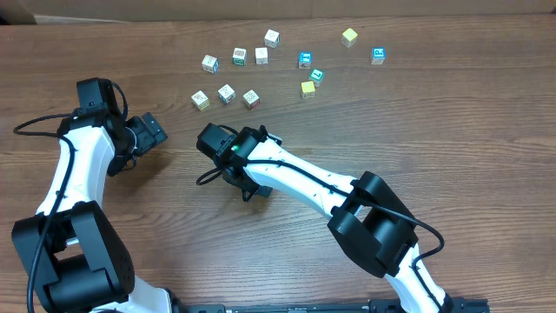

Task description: Form a circle

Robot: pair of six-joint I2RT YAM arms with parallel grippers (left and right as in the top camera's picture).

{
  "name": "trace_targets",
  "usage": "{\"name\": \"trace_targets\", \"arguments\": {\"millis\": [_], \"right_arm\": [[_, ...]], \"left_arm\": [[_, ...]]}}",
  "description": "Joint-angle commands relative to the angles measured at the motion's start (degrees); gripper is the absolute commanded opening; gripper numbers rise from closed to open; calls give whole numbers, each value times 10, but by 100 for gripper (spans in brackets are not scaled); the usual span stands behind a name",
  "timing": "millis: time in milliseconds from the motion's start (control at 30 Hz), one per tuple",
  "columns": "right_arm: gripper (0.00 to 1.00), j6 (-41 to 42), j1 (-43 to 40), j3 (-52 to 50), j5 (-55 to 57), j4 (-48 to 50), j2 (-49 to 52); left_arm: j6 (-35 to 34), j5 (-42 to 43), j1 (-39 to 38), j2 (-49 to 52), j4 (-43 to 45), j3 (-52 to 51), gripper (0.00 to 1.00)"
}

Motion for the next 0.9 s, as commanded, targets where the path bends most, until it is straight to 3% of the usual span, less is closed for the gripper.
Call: {"name": "trace_targets", "arguments": {"millis": [0, 867], "right_arm": [[4, 4, -1, -5, 2, 1, 9], [4, 4, -1, -19, -9, 22, 9]], "left_arm": [[-3, 5, -1, 4, 0, 2, 100], [-3, 5, -1, 4, 0, 2, 100]]}}
